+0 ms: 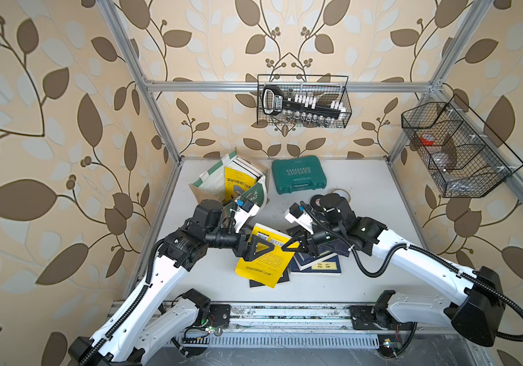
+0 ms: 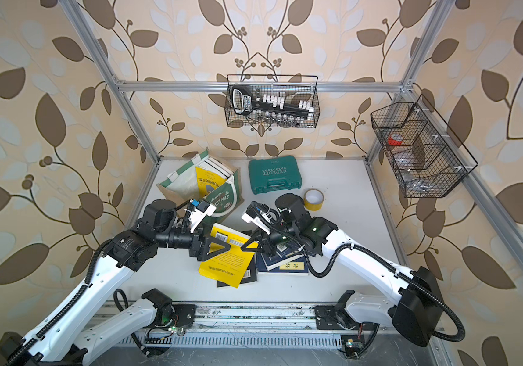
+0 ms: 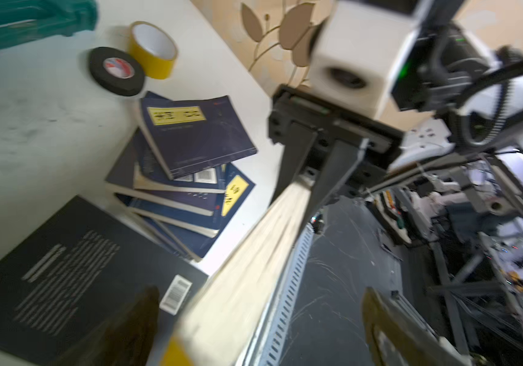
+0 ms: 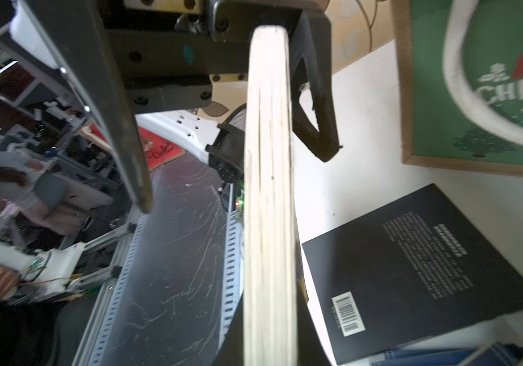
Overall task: Put the books into the canvas bag
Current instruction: Pick up the book from the book, then place the book in the canvas bag.
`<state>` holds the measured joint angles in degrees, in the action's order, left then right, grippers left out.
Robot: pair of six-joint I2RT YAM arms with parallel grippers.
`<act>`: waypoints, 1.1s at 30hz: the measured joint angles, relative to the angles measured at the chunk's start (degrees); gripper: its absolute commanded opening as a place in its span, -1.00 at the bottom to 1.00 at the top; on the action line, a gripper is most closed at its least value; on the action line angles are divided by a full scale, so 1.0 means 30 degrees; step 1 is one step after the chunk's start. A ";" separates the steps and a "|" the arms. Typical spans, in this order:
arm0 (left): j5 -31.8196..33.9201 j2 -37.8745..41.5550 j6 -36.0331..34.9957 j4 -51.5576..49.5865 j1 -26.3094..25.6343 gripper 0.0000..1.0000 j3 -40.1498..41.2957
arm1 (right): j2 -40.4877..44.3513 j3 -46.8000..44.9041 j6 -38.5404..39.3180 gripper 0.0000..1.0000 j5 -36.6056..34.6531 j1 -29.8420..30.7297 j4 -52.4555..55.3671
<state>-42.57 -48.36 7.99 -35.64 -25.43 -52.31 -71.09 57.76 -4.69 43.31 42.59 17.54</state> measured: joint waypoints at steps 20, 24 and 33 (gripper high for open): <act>1.2939 0.4743 0.1464 -0.3439 0.0007 0.98 0.0000 | -0.6645 1.5540 0.0044 -1.00 -0.7315 -0.2018 0.2076; 1.3916 0.5136 0.1457 -0.3577 0.0007 0.98 0.0000 | -1.0112 2.0691 0.0342 -1.00 -0.7643 -0.2025 0.3322; 1.4418 0.5158 0.1421 -0.3621 0.0007 0.98 0.0000 | -1.4651 2.6199 0.0750 -1.00 -0.7206 -0.2200 0.5683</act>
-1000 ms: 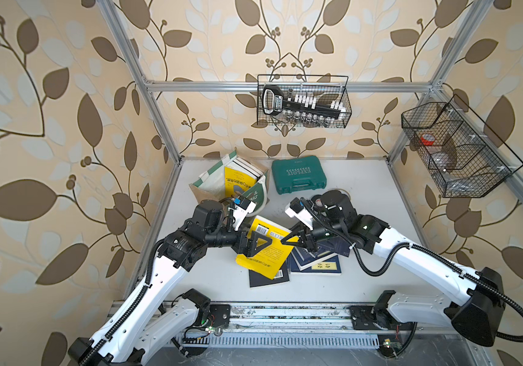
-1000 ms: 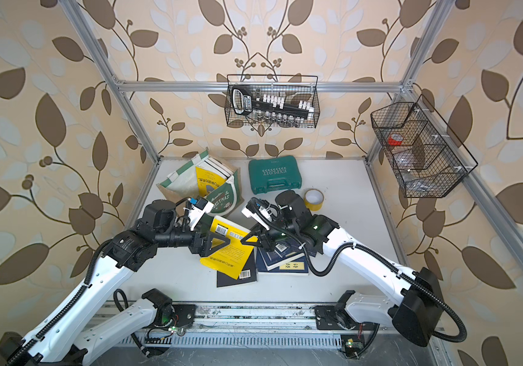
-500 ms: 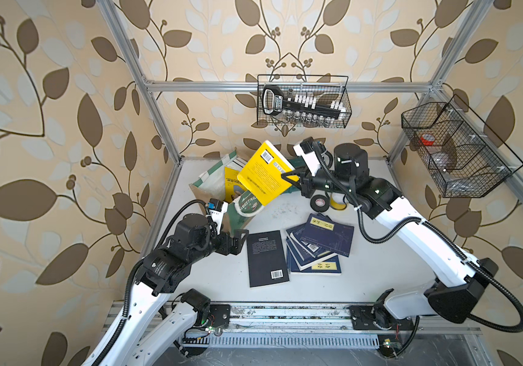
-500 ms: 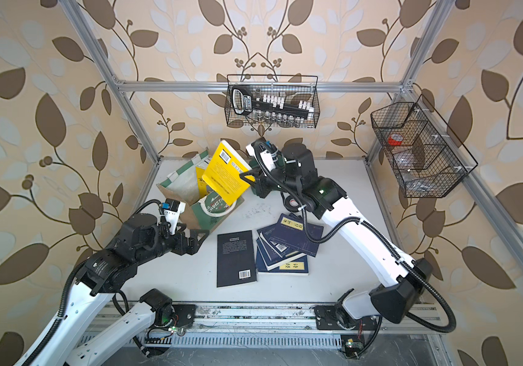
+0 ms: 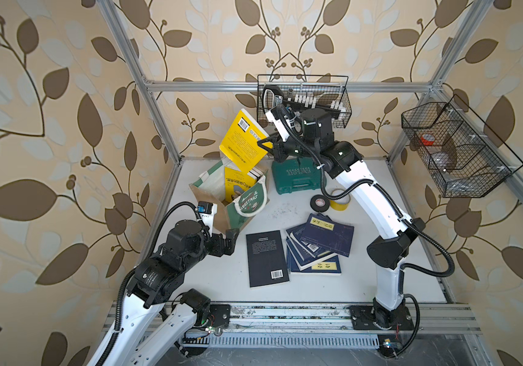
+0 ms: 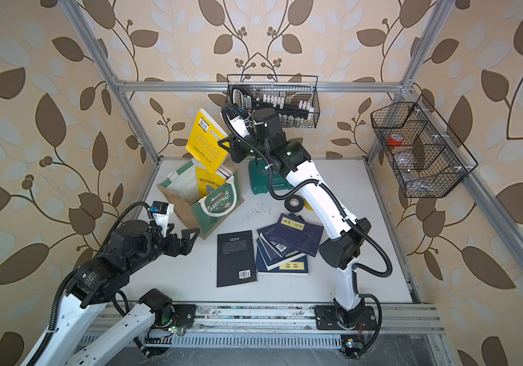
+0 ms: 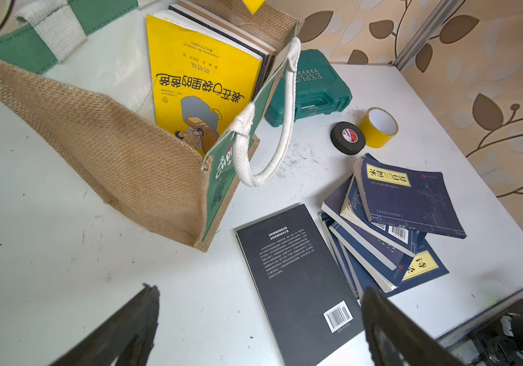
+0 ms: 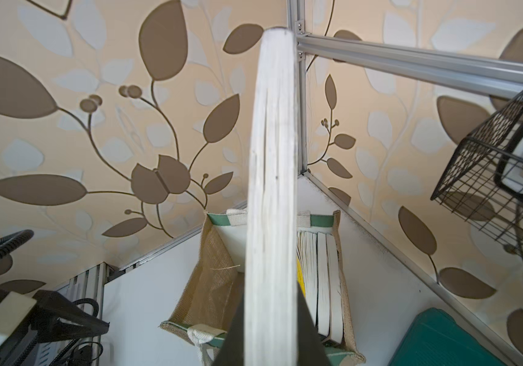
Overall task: Put the books into the canvas bag
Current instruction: Place the book in the canvas bag.
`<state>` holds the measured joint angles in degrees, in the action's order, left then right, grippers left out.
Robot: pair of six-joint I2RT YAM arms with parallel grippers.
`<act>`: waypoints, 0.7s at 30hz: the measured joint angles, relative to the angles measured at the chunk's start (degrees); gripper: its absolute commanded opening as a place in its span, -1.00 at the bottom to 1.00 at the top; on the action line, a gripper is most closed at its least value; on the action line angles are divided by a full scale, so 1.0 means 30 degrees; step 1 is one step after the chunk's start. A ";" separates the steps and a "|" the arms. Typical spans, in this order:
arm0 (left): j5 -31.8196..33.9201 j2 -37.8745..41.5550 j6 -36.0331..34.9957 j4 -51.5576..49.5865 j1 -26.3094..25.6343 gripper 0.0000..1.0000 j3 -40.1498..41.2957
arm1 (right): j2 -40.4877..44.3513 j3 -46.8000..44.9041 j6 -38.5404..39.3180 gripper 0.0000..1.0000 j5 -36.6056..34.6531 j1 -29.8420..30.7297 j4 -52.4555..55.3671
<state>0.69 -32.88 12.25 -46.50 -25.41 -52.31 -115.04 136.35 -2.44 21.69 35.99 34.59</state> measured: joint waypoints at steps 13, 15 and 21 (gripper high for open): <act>0.0000 0.0044 -0.0022 0.0007 0.0000 0.98 0.0000 | -0.0510 -0.0670 0.0780 -1.00 0.2106 -0.0124 0.1173; 0.0000 0.0044 -0.0022 0.0007 0.0000 0.98 0.0000 | -0.0721 -0.0816 0.0809 -1.00 0.2302 -0.0124 0.1202; -0.0007 0.0044 -0.0029 0.0007 0.0000 0.98 0.0000 | -0.2040 -0.0823 0.0831 -1.00 0.2419 -0.0124 0.1151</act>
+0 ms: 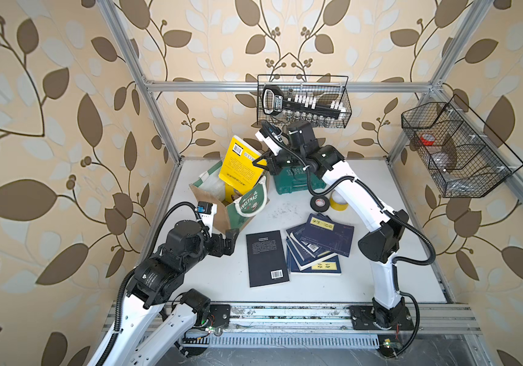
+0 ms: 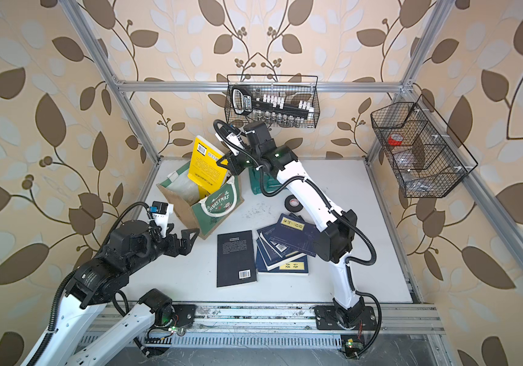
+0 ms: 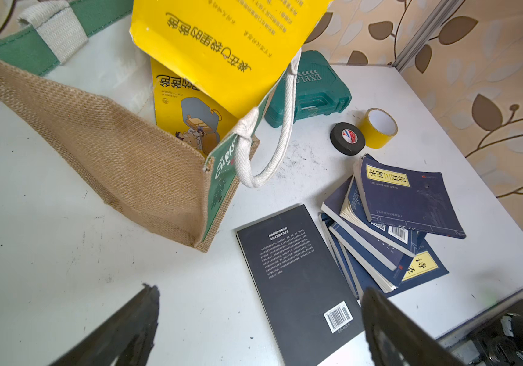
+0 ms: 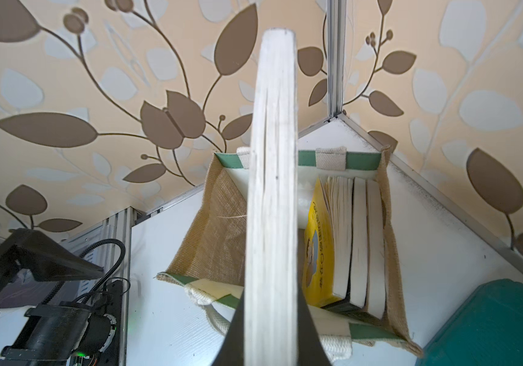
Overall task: Put the books into the canvas bag
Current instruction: Place the book in the canvas bag.
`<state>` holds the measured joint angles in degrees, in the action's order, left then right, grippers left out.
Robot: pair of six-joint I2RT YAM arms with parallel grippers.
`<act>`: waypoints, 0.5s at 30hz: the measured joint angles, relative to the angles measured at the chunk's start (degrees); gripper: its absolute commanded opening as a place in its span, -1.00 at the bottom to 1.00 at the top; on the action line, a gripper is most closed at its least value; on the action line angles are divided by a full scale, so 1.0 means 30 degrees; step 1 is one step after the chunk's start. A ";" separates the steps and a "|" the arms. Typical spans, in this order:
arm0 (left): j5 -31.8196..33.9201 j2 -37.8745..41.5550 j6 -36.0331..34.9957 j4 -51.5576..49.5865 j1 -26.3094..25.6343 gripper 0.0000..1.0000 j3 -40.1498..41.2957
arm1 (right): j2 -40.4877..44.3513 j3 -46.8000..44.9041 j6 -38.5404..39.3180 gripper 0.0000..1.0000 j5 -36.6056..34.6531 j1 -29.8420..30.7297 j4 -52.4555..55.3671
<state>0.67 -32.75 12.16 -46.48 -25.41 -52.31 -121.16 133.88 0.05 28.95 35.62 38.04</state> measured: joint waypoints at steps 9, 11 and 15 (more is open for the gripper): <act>-0.0007 0.0000 0.0000 0.0000 0.0000 0.98 0.0000 | -0.2106 0.0095 0.0051 -1.00 -0.0969 0.0357 -0.0160; -0.0007 0.0007 0.0000 0.0000 0.0000 0.98 0.0000 | -0.2441 0.0131 0.0087 -1.00 -0.1377 0.0590 -0.0240; -0.0007 0.0051 0.0000 0.0000 0.0000 0.98 0.0000 | -0.3126 0.0197 0.0277 -1.00 -0.2863 0.1217 -0.0539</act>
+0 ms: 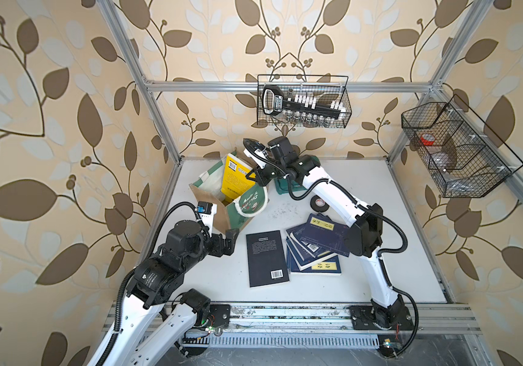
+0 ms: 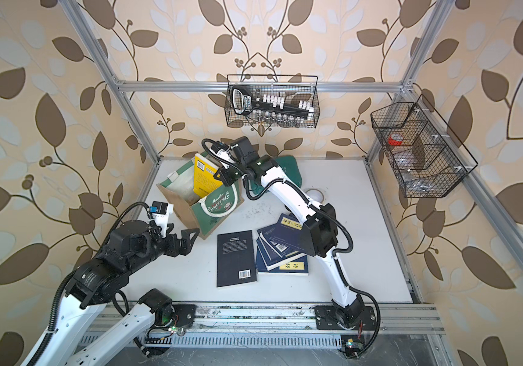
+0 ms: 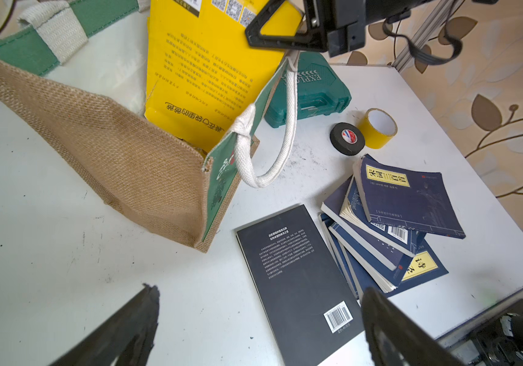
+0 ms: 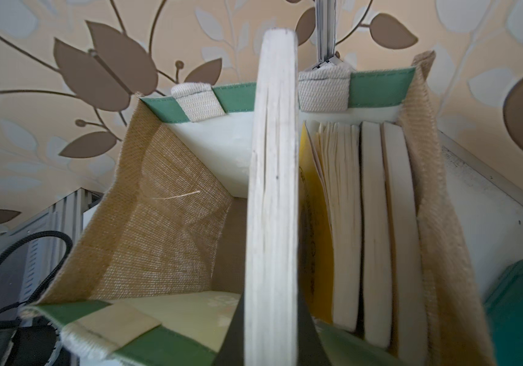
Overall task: Put the books into the canvas bag
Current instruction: Place the book in the canvas bag.
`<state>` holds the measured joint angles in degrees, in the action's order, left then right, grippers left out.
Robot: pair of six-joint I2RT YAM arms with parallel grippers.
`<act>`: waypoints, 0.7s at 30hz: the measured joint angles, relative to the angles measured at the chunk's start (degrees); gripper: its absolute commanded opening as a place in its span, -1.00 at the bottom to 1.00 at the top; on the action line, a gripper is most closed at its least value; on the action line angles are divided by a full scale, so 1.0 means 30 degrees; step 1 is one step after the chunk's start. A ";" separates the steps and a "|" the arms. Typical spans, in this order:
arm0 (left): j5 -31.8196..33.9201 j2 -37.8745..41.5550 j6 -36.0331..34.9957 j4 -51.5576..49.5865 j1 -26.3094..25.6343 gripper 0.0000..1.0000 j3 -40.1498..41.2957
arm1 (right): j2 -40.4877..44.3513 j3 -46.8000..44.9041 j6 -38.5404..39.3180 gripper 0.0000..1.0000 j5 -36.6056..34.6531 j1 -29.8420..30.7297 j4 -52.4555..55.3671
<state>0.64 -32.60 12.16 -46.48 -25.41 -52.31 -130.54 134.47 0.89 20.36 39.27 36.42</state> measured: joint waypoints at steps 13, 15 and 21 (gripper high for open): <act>0.0007 0.0109 0.0000 0.0000 0.0000 0.98 0.0000 | -0.0780 0.0153 0.0372 -0.80 -0.4029 0.1494 -0.0794; 0.0007 0.0146 0.0007 0.0000 0.0000 0.98 0.0000 | -0.0933 0.0160 0.0364 -0.72 -0.4189 0.1479 -0.0903; 0.0007 0.0233 0.0000 0.0000 0.0000 0.98 0.0000 | -0.1093 0.0248 0.0408 -0.31 -0.4648 0.1443 -0.1829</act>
<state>0.67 -31.90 12.16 -46.48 -25.41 -52.31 -133.82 135.22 2.11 6.42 43.59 30.94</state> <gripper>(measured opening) 0.990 0.295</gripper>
